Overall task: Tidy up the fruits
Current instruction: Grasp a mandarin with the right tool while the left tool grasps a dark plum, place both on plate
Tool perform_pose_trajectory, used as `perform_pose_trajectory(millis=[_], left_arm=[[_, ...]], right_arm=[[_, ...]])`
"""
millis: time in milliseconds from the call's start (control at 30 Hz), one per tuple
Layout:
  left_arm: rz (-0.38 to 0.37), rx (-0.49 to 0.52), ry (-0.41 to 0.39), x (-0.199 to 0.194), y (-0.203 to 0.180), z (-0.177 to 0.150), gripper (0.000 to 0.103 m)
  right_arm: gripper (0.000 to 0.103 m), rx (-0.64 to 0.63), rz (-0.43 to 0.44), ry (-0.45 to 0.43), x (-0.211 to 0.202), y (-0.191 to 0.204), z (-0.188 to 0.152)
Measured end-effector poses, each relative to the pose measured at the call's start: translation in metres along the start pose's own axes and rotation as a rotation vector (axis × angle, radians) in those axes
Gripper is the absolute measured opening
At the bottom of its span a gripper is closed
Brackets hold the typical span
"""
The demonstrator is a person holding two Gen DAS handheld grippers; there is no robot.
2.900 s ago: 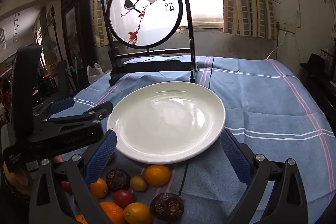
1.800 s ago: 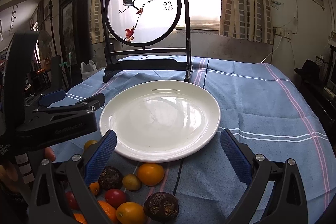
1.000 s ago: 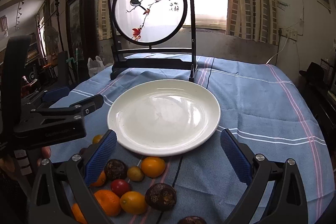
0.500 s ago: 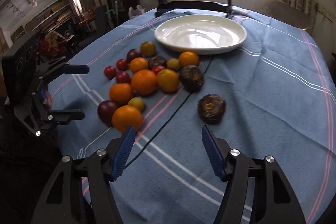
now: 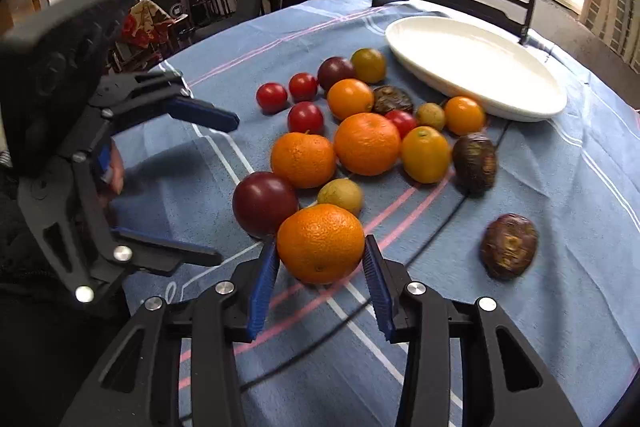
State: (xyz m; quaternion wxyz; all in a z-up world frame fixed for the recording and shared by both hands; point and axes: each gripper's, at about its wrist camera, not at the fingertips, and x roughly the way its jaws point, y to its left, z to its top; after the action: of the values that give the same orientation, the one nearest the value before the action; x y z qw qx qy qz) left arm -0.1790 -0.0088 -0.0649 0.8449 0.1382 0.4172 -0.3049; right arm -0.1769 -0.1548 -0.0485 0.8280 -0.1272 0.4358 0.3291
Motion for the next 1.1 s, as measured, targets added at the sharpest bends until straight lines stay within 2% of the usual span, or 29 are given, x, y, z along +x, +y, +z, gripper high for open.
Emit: perform_pose_trajectory(millis=[67, 100, 200, 267, 333, 400, 533, 633, 700, 833, 967, 1100], left_arm=[[-0.027, -0.019, 0.035, 0.011, -0.001, 0.006, 0.067], [-0.030, -0.036, 0.060, 0.017, 0.000, 0.009, 0.065], [-0.003, -0.050, 0.064, 0.019, -0.002, 0.010, 0.064], [-0.013, -0.066, 0.063, 0.015, 0.001, 0.009, 0.050], [-0.082, -0.084, 0.082, 0.012, 0.004, 0.008, 0.038], [-0.054, -0.055, 0.079, 0.007, 0.001, 0.008, 0.038], [-0.064, -0.047, 0.066, -0.003, 0.005, 0.018, 0.038], [-0.043, -0.024, -0.019, -0.023, 0.009, 0.040, 0.038], [0.004, -0.023, -0.102, -0.038, 0.018, 0.063, 0.038], [0.106, -0.114, -0.213, -0.041, 0.050, 0.120, 0.039], [0.179, -0.240, -0.165, 0.004, 0.090, 0.169, 0.039], [0.223, -0.295, -0.048, 0.056, 0.115, 0.188, 0.039]], right_arm=[[0.042, 0.027, -0.026, -0.026, -0.011, -0.009, -0.002], [0.042, 0.043, -0.030, -0.037, -0.015, -0.014, -0.004], [0.043, 0.064, -0.047, -0.052, -0.021, -0.022, -0.005], [0.043, 0.071, -0.044, -0.055, -0.022, -0.025, -0.005], [0.043, 0.077, -0.049, -0.058, -0.021, -0.030, -0.001], [0.043, 0.076, -0.049, -0.073, -0.025, -0.033, 0.003], [0.043, 0.081, -0.062, -0.112, -0.028, -0.041, 0.016], [0.043, 0.079, -0.092, -0.149, -0.035, -0.049, 0.032], [0.043, 0.089, -0.107, -0.183, -0.039, -0.060, 0.048], [0.043, 0.151, -0.153, -0.240, -0.035, -0.092, 0.087], [0.043, 0.233, -0.164, -0.227, -0.008, -0.129, 0.120], [0.043, 0.275, -0.166, -0.144, 0.035, -0.155, 0.139]])
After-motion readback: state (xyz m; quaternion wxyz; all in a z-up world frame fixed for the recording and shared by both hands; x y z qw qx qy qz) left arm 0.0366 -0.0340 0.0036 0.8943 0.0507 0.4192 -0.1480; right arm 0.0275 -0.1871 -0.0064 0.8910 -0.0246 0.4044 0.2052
